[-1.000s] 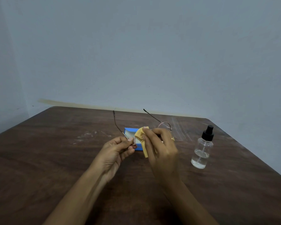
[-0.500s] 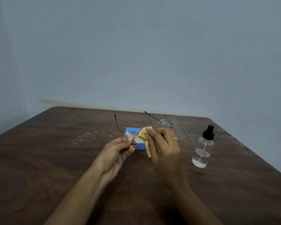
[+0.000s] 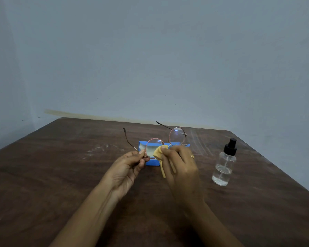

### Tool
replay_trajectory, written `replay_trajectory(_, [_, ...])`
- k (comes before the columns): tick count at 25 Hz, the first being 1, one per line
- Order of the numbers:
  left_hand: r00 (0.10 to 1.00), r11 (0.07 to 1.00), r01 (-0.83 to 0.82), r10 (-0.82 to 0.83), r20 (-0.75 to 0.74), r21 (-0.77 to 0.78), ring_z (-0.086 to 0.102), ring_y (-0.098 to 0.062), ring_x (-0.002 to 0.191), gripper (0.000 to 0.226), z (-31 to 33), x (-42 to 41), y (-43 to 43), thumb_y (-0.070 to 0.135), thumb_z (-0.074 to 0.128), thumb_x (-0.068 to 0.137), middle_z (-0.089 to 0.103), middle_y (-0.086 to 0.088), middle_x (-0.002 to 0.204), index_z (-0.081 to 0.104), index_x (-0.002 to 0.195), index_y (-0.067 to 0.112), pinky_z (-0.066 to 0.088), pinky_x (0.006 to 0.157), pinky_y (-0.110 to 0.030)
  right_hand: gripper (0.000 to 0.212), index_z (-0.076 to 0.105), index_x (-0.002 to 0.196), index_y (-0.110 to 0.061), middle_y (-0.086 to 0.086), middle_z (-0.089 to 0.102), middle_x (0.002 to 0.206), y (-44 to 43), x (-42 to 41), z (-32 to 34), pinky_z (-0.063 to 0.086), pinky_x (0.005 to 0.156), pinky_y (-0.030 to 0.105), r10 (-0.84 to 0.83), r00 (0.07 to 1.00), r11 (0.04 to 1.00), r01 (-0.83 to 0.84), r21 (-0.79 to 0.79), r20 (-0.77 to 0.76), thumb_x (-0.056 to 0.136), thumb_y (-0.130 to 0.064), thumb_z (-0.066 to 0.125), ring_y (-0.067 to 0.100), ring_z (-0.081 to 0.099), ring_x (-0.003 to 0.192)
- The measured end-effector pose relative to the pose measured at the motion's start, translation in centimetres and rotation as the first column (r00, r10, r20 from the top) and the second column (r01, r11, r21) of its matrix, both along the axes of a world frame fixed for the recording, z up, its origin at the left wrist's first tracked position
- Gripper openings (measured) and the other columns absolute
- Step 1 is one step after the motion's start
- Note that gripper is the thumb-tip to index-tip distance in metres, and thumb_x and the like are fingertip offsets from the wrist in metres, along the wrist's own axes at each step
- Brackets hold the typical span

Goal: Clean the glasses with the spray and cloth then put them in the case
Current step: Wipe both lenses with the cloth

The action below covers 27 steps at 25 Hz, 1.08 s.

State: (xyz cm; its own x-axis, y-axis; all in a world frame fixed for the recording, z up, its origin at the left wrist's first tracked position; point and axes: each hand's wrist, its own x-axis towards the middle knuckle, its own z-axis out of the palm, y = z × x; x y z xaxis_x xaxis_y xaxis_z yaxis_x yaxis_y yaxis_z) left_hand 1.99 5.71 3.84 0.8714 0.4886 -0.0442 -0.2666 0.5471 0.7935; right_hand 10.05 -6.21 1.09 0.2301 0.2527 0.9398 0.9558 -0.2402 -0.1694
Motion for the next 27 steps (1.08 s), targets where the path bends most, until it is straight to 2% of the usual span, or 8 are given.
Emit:
replay_trajectory(4, [1.000, 1.000, -0.010, 0.010, 0.008, 0.029, 0.051, -0.001, 0.037, 0.015, -0.2, 0.1, 0.0, 0.000, 0.048, 0.086, 0.057, -0.001, 0.052, 0.052, 0.071, 0.002, 0.045, 0.039, -0.006, 0.015, 0.065, 0.093, -0.006, 0.007, 0.063, 0.083, 0.7, -0.8, -0.1, 0.048, 0.067, 0.031, 0.081, 0.995, 0.997, -0.080, -0.022, 0.051, 0.087, -0.014, 0.053, 0.016, 0.056, 0.078])
replay_trajectory(8, [1.000, 0.996, -0.016, 0.017, -0.011, 0.089, 0.052, -0.002, 0.037, 0.022, -0.3, 0.2, -0.5, -0.006, 0.043, 0.086, 0.057, -0.002, 0.050, 0.050, 0.067, 0.001, 0.044, 0.039, -0.007, 0.014, 0.064, 0.095, -0.006, 0.008, 0.062, 0.086, 0.8, -0.9, 0.4, 0.050, 0.071, 0.031, 0.104, 0.994, 0.994, -0.105, 0.020, 0.047, 0.086, -0.011, 0.055, 0.015, 0.056, 0.082])
replay_trajectory(12, [1.000, 0.995, 0.004, -0.004, -0.003, 0.101, 0.053, -0.002, 0.038, 0.020, -0.2, 0.1, -0.8, -0.001, 0.048, 0.085, 0.060, -0.002, 0.048, 0.050, 0.066, 0.001, 0.045, 0.040, -0.006, 0.018, 0.067, 0.093, -0.003, 0.010, 0.062, 0.083, 0.1, -0.3, 0.7, 0.045, 0.071, 0.021, 0.013, 1.000, 0.997, -0.013, 0.070, -0.008, 0.085, -0.011, 0.053, 0.011, 0.052, 0.082])
replay_trajectory(16, [0.999, 0.997, -0.036, 0.035, 0.024, 0.065, 0.054, -0.002, 0.038, 0.021, 0.1, 0.0, -0.6, -0.003, 0.047, 0.086, 0.062, -0.002, 0.048, 0.052, 0.066, 0.000, 0.044, 0.040, -0.005, 0.021, 0.068, 0.091, -0.005, 0.006, 0.064, 0.082, -0.5, -0.3, 0.6, 0.039, 0.074, 0.011, 0.029, 0.997, 0.999, -0.026, 0.046, -0.065, 0.085, -0.018, 0.052, 0.006, 0.052, 0.080])
replay_trajectory(23, [0.999, 0.996, -0.034, 0.033, 0.022, 0.087, 0.051, -0.001, 0.038, 0.018, -0.3, 0.2, -0.3, -0.001, 0.048, 0.085, 0.055, 0.003, 0.046, 0.050, 0.067, 0.002, 0.043, 0.039, -0.006, 0.017, 0.067, 0.091, -0.007, 0.006, 0.063, 0.079, 0.7, -0.9, -0.2, 0.048, 0.065, 0.028, 0.090, 0.996, 0.996, -0.090, 0.014, 0.013, 0.086, -0.017, 0.054, 0.016, 0.057, 0.074])
replay_trajectory(25, [1.000, 0.995, -0.020, 0.018, 0.013, 0.101, 0.052, -0.002, 0.038, 0.017, -0.3, 0.2, -0.4, -0.001, 0.048, 0.085, 0.056, 0.002, 0.047, 0.051, 0.068, 0.001, 0.044, 0.039, -0.006, 0.015, 0.066, 0.091, -0.007, 0.006, 0.063, 0.081, 0.5, -0.9, 0.1, 0.048, 0.067, 0.028, 0.093, 0.996, 0.995, -0.093, 0.023, 0.015, 0.085, -0.014, 0.055, 0.015, 0.057, 0.075])
replay_trajectory(27, [1.000, 0.995, -0.013, 0.013, -0.006, 0.094, 0.052, -0.002, 0.036, 0.020, -0.2, 0.2, -0.4, -0.001, 0.047, 0.086, 0.058, 0.000, 0.047, 0.052, 0.066, 0.000, 0.044, 0.039, -0.006, 0.014, 0.067, 0.091, -0.006, 0.008, 0.063, 0.082, 0.0, -0.7, 0.6, 0.046, 0.072, 0.021, 0.076, 0.997, 0.995, -0.076, 0.064, 0.001, 0.085, -0.012, 0.056, 0.013, 0.055, 0.079])
